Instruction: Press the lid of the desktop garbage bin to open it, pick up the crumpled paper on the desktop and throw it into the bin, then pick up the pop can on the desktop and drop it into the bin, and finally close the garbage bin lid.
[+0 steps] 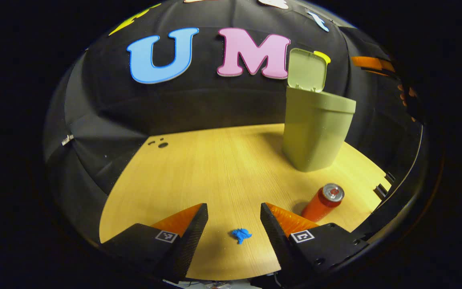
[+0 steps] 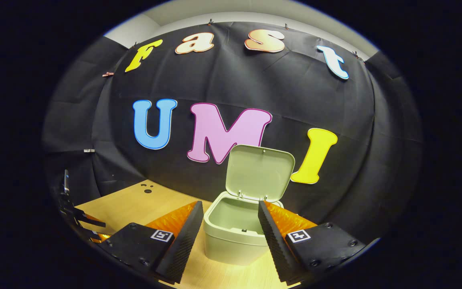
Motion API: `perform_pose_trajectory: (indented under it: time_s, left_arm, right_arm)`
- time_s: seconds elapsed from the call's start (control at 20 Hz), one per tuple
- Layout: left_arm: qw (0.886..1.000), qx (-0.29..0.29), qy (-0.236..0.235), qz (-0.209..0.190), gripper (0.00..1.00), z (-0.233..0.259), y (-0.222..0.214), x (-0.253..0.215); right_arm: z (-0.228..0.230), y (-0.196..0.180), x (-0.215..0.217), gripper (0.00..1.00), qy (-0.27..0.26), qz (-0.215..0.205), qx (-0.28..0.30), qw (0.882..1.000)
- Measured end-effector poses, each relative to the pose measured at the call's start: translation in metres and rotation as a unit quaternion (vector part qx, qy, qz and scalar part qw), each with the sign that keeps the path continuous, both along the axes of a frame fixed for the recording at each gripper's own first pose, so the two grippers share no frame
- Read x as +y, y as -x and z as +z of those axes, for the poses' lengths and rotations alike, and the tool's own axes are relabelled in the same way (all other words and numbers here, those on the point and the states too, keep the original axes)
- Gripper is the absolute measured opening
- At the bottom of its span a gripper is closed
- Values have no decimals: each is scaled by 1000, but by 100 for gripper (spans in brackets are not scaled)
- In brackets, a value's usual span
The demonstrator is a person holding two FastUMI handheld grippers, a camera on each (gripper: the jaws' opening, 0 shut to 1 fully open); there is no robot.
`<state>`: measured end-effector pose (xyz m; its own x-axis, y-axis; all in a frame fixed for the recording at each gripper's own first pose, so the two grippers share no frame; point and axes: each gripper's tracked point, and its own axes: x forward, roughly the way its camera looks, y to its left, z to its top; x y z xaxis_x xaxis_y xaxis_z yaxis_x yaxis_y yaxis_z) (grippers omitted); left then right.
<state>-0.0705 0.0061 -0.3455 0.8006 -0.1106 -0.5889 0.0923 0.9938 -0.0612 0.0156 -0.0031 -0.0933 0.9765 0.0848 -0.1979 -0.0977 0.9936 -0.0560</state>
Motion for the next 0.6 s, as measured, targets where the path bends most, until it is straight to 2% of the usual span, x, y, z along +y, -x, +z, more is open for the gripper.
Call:
perform_pose_trajectory:
  time_s: [0.3,0.6]
  left_arm:
    - [998,67,-3,-15,81,-57,12,-9]
    - [994,103,-15,-20,75,-93,7,-10]
  right_arm:
    - [-13,23,-1,87,0,-5,28,1000]
    - [-23,39,-7,88,-3,-17,49,999]
